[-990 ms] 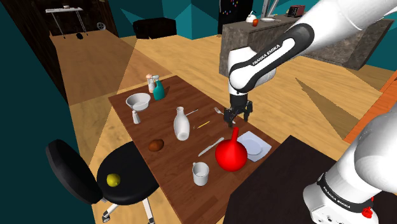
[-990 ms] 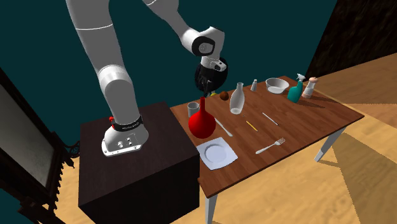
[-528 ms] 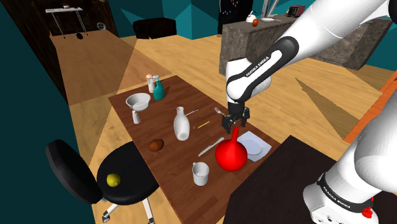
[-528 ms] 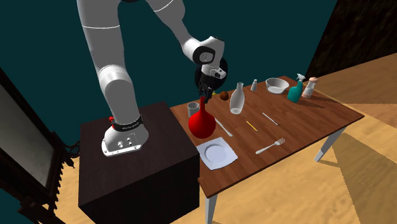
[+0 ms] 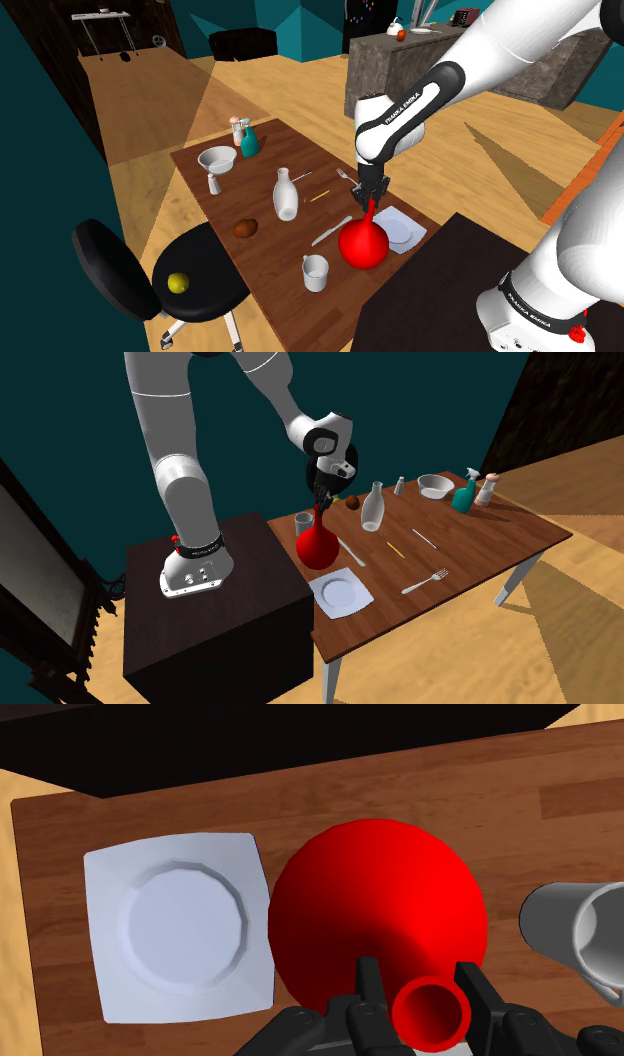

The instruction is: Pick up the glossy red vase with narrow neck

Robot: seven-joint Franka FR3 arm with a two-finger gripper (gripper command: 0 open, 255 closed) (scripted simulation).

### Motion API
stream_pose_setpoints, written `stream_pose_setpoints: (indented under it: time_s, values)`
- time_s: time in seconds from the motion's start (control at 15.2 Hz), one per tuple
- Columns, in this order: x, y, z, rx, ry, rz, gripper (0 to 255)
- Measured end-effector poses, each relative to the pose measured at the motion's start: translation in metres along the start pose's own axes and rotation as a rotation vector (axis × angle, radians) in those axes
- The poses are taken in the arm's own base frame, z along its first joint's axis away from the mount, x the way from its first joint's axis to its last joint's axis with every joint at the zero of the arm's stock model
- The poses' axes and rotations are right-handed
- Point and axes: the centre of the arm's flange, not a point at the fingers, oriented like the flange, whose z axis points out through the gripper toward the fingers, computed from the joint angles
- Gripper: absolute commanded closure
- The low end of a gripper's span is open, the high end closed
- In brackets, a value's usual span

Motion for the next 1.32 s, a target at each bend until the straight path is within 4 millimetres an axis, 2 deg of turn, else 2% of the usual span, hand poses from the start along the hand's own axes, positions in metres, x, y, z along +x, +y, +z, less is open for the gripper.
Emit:
stream_pose_setpoints:
  time_s: [0.46,1.32]
  values:
    - [-0.001,0.000,-0.005,0.000,-0.001,0.000,255]
    - [-0.015,0.000,-0.072,0.000,-0.001,0.000,255]
